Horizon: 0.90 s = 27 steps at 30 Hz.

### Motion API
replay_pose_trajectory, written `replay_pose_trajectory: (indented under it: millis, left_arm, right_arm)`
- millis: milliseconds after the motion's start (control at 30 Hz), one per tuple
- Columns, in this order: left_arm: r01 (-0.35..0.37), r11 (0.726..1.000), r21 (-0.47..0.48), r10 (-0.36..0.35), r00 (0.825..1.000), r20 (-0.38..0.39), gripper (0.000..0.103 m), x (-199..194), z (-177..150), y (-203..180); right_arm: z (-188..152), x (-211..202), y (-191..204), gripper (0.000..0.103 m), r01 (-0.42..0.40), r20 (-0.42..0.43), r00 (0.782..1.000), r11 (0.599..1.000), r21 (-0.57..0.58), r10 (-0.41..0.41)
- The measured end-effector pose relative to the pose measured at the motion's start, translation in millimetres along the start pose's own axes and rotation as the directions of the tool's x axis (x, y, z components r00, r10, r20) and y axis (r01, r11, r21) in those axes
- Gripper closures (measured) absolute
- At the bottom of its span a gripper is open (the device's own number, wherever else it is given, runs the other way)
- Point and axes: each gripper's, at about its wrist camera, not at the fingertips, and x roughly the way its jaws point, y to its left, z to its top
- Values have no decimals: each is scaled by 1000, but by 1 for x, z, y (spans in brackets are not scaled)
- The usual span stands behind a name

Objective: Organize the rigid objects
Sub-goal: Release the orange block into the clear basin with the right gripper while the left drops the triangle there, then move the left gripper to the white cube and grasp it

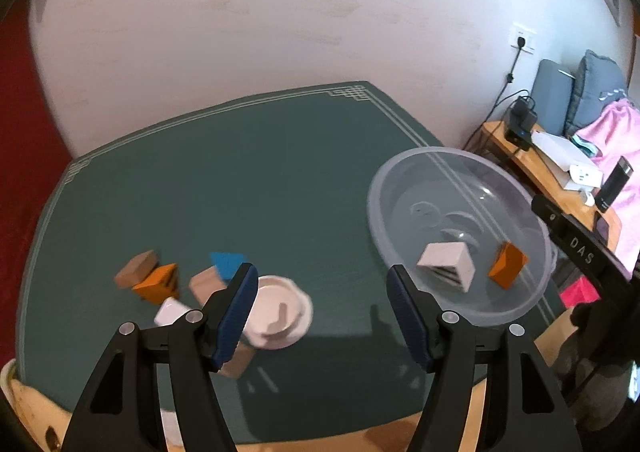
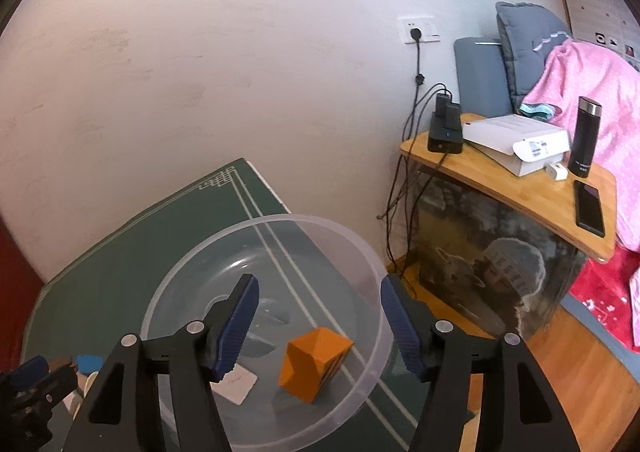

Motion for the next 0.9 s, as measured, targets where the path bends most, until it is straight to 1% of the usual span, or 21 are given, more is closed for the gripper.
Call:
replay_pose_trajectory:
  millis: [267, 500, 633, 767, 900]
  left_arm:
    - [-70, 997, -39, 70, 998, -2, 34, -14, -17, 34]
    - [-139, 987, -81, 136, 990, -38, 34, -26, -43, 69]
    - [-162, 982, -92, 158, 986, -57, 34, -33, -58, 83]
    - [-173, 981, -85, 166, 983, -83, 34, -36, -74, 91]
    - [-197, 979, -53, 190, 976, -110, 34, -35, -92, 96]
  right_arm:
    - [-5, -3, 12, 35, -42, -12, 999, 999, -28, 41]
    - [-10, -9, 27, 33, -107, -32, 994, 992, -60, 105]
    - [-15, -11, 36, 32, -135, -48, 990, 987, -85, 131]
    - [-20, -14, 45, 32, -165, -64, 985, 980, -111, 158]
    - [-24, -17, 54, 32, -201, -86, 978, 971, -133, 191]
